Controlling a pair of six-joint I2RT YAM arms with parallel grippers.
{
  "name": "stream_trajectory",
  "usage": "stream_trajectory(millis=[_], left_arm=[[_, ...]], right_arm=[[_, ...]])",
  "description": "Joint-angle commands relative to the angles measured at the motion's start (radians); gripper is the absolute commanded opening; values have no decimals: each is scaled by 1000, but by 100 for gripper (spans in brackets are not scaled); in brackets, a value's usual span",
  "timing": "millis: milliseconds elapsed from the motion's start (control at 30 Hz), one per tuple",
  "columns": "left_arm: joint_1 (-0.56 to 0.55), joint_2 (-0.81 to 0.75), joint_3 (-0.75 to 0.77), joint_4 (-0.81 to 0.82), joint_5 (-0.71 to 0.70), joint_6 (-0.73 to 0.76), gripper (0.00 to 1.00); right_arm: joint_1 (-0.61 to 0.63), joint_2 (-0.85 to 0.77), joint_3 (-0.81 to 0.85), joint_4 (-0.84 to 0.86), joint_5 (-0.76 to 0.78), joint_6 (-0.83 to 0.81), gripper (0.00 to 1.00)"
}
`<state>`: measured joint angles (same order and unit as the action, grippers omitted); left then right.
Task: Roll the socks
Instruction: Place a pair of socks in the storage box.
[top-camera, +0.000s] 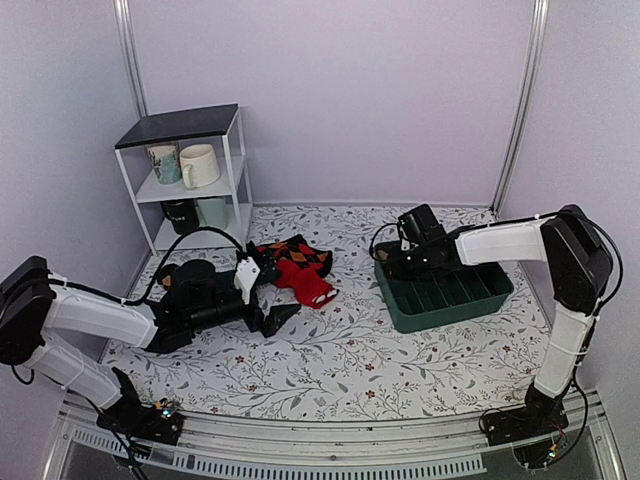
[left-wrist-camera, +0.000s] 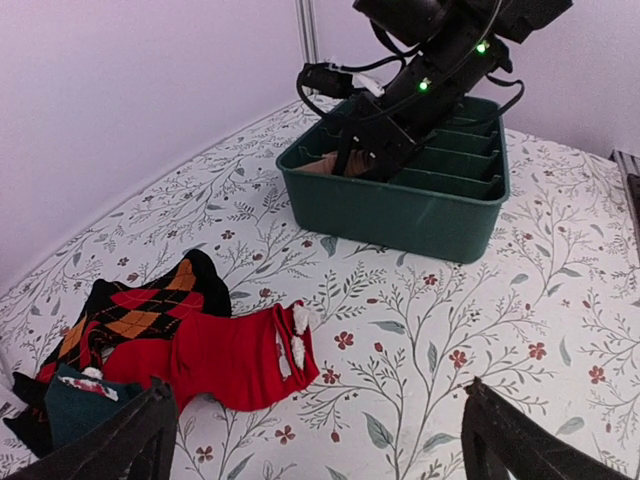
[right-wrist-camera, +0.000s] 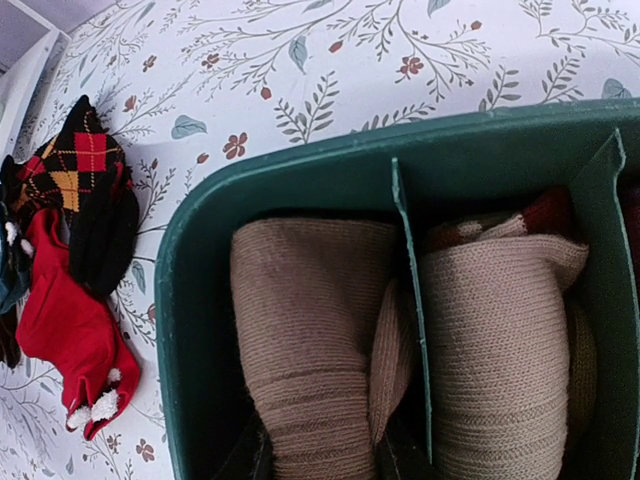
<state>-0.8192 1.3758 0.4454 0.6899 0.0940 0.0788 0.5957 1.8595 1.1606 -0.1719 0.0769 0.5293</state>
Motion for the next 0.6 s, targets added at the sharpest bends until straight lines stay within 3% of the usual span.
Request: stream_trajectory(millis=[0,233,567], left_arm=[[9,7,-13,61,36,14,99],[9,-21,26,-6,93,12,99],[8,-30,38,-31,101,12,99]], right_arm=[[-1,89,10,-159,57,21,2],[1,171,148,-332,135,24,34],[1,142,181,-357,141,-6,53]])
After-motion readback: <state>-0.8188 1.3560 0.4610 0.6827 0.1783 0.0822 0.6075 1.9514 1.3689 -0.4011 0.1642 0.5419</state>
